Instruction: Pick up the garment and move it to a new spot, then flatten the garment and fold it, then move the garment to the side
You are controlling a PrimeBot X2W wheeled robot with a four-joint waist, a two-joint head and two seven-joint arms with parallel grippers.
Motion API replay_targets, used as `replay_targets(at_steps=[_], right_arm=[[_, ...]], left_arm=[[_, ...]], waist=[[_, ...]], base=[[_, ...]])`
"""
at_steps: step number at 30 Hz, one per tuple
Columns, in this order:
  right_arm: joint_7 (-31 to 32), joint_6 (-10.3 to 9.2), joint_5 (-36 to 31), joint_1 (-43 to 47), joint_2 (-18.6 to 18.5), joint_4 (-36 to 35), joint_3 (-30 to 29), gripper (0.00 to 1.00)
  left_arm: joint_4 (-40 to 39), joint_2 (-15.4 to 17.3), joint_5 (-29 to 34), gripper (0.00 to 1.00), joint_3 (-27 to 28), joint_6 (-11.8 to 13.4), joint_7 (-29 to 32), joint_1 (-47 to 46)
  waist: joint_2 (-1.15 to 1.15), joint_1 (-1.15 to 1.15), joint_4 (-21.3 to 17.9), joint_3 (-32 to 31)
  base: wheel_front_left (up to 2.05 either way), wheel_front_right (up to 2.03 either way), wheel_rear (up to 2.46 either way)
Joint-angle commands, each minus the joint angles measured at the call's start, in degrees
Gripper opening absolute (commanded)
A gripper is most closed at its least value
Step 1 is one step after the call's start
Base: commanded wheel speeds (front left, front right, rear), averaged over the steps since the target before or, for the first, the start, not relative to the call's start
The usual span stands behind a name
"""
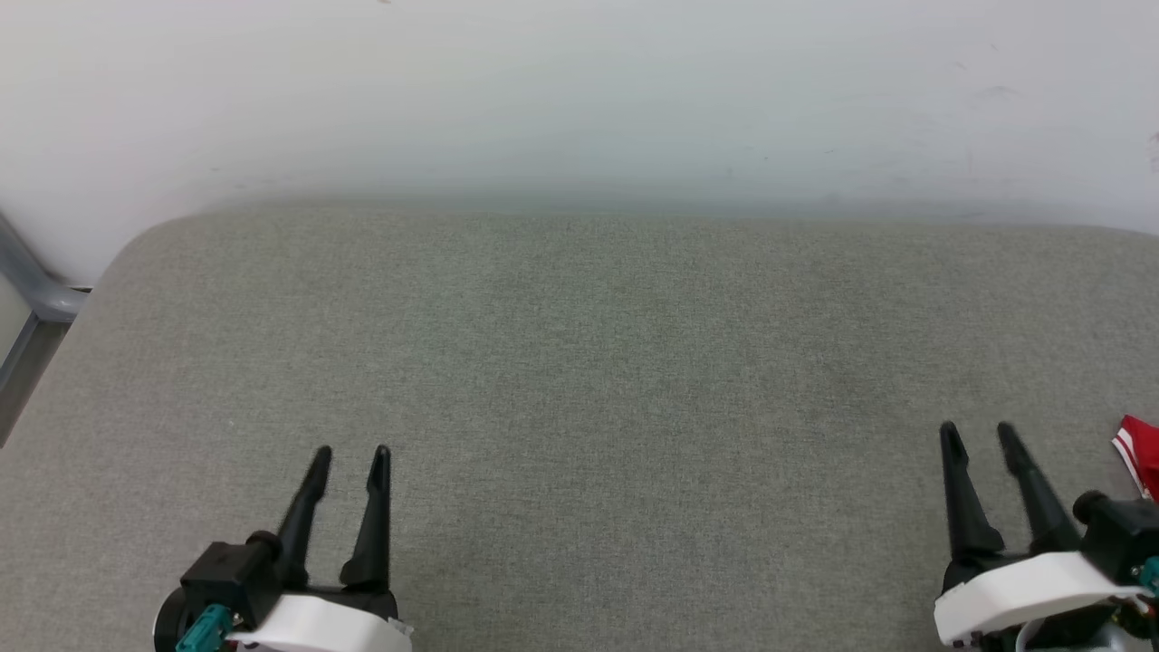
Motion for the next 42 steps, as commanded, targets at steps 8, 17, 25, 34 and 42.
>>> replay_targets(at_steps=[8, 17, 25, 34, 42], right_arm=[[1.76, 0.00, 6.13, -0.12, 0.20, 2.17, -0.43, 0.00], [3.45, 0.00, 15.39, -0.72, 0.34, 2.64, -0.43, 0.00], [4.89, -0.01, 22.82, -1.33, 0.45, 3.17, -0.51, 0.00], [6.40, -0.01, 30.45, -1.93, 0.57, 3.75, -0.63, 0.00], [7.66, -0.01, 36.58, -2.50, 0.67, 4.21, -0.75, 0.00]], left_arm=[[1.70, 0.02, -6.36, 0.00, 0.14, 0.04, 1.37, -0.08], [3.00, 0.18, -15.74, 0.00, 0.69, -0.01, 3.56, -1.30], [4.03, 0.24, -23.21, 0.00, 1.16, -0.07, 5.33, -2.25], [4.86, 0.26, -30.81, 0.00, 1.69, -0.12, 7.20, -3.15], [5.50, 0.21, -36.93, 0.00, 2.21, -0.15, 8.77, -3.77]], waist=[[0.00, 0.01, -0.16, -0.01], [0.00, 0.01, -0.41, -0.05], [0.00, 0.01, -0.63, -0.08], [0.00, 0.01, -0.88, -0.11], [0.00, 0.01, -1.10, -0.14]], base=[[0.00, 0.00, 0.00], [0.00, 0.00, 0.00], [0.00, 0.00, 0.00], [0.00, 0.00, 0.00], [0.00, 0.00, 0.00]])
